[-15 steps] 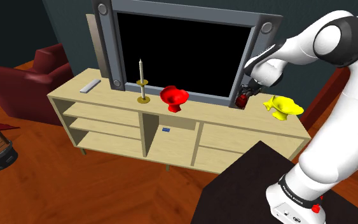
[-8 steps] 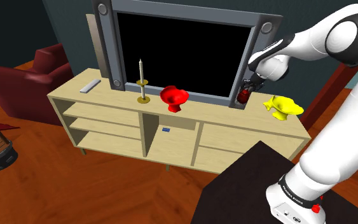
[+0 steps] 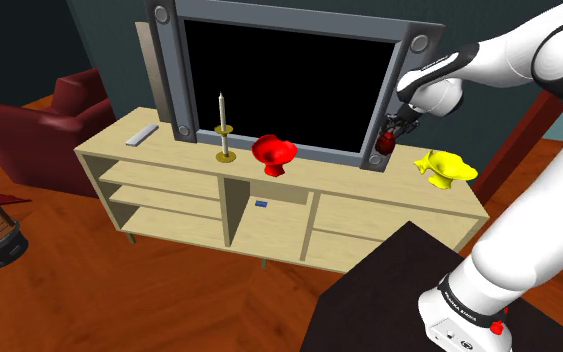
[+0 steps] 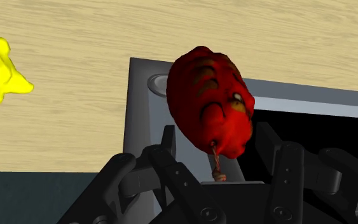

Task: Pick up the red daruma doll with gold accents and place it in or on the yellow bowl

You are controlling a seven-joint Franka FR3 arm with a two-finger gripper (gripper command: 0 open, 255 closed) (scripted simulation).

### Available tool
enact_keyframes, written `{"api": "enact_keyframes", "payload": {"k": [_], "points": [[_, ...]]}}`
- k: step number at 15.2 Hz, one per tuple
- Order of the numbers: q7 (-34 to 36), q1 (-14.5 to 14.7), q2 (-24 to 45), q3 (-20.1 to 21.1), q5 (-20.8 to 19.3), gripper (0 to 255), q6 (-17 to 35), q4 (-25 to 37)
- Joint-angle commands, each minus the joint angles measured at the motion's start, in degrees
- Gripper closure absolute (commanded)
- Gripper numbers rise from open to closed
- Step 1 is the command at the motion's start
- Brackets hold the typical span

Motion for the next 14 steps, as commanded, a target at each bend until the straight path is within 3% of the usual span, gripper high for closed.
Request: {"api": "enact_keyframes", "payload": {"k": [1,11,14], "points": [[1.24,-0.03,-1.15,-0.23,-1.64,255,-1.28,0.40],[6.49,-0.29,-5.53,-0.23,-7.71,255,-7.94,3.73],[1.19,-2.11,-5.11,-2.60,-5.77,255,-9.39,4.63]]}}
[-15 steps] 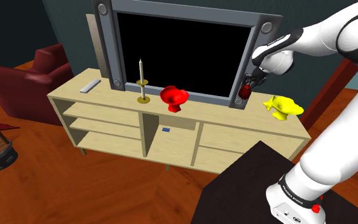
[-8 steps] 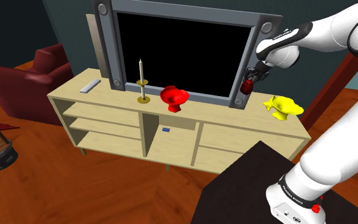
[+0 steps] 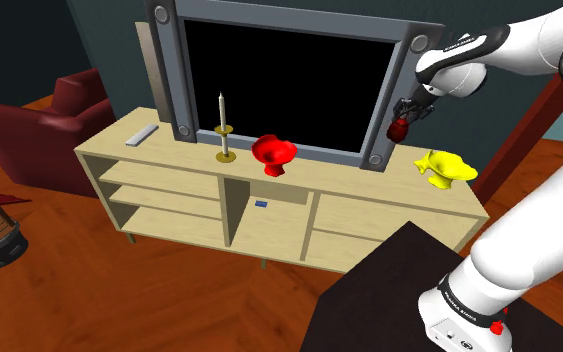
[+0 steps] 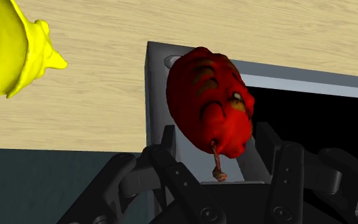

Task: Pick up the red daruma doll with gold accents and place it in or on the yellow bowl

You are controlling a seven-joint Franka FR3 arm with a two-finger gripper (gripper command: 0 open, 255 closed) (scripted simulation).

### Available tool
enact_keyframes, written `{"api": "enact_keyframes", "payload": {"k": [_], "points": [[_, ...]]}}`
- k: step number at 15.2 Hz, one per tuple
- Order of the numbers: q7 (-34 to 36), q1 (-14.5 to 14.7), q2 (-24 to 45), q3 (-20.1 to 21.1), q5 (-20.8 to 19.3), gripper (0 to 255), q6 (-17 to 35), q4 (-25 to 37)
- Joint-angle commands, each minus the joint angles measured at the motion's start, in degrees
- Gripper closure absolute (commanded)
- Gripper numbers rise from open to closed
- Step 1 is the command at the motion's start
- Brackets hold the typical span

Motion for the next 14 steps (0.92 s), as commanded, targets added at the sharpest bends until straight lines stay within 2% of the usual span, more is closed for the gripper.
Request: {"api": "enact_keyframes", "payload": {"k": [1,8,14], "points": [[-3.31,-1.11,0.41,-1.48,1.23,255,-1.00,0.77],[-15.93,-5.66,4.28,-6.96,7.09,255,-5.90,5.81],[-26.47,-11.28,10.43,-10.33,13.35,255,-11.74,12.91]]}}
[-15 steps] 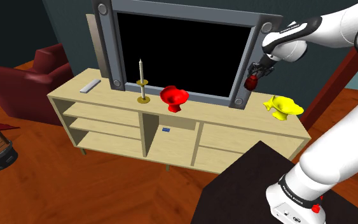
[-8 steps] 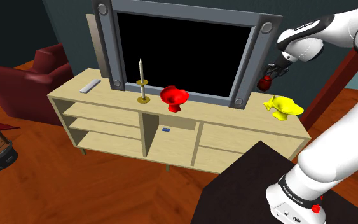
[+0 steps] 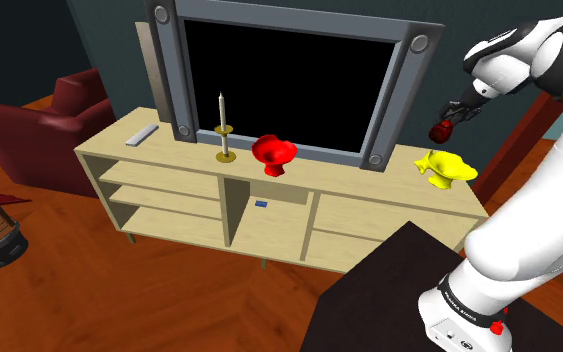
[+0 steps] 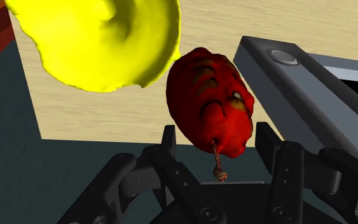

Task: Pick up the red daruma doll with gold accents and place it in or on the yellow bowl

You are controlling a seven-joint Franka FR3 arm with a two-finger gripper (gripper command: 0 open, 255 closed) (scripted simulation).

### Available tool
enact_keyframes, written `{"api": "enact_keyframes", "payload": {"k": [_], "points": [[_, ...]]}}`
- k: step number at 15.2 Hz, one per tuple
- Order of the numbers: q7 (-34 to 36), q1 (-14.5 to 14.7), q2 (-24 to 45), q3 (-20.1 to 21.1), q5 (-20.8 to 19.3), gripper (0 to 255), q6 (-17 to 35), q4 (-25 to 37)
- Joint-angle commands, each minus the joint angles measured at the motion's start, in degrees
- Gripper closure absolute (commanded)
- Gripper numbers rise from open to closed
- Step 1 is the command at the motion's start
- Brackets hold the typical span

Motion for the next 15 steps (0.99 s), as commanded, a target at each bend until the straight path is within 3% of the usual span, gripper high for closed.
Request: {"api": "enact_keyframes", "payload": {"k": [1,7,15], "points": [[-3.53,-2.17,2.41,-0.91,2.26,255,-2.16,2.72],[-12.01,-10.26,10.74,-2.08,8.46,255,-9.42,12.61],[-15.31,-11.01,13.11,-0.76,11.70,255,-5.23,9.55]]}}
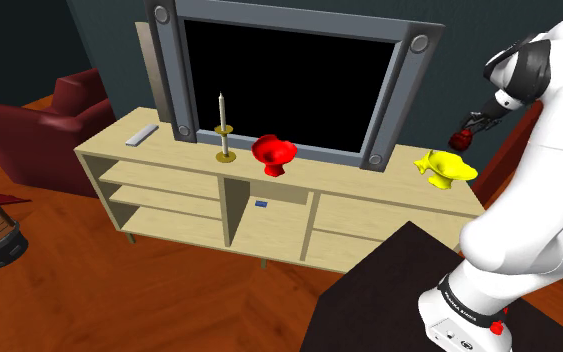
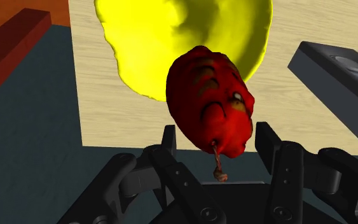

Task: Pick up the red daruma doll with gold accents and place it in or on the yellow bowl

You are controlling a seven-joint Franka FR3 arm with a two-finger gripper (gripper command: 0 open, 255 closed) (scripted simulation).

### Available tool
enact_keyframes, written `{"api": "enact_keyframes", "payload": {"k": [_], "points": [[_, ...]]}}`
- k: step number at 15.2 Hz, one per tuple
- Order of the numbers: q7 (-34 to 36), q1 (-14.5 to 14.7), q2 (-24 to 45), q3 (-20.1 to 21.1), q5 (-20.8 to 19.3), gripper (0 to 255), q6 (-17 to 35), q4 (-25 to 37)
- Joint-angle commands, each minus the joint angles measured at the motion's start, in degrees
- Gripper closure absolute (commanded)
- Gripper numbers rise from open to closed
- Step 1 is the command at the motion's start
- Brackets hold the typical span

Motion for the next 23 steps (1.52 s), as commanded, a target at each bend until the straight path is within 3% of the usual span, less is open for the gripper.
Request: {"api": "enact_keyframes", "payload": {"k": [1,6,14,15,20,23], "points": [[-0.97,-0.35,0.94,0.43,1.08,255,0.97,-0.42],[-3.31,-1.04,2.88,1.51,3.58,255,3.41,-1.84],[-3.31,-1.05,2.87,1.51,3.57,255,3.41,-1.84],[-3.31,-1.05,2.88,1.51,3.58,0,3.42,-1.84],[-3.31,-1.05,2.87,1.51,3.57,0,3.42,-1.84],[-1.23,-0.29,-1.11,-0.53,-0.25,0,0.38,-1.68]]}}
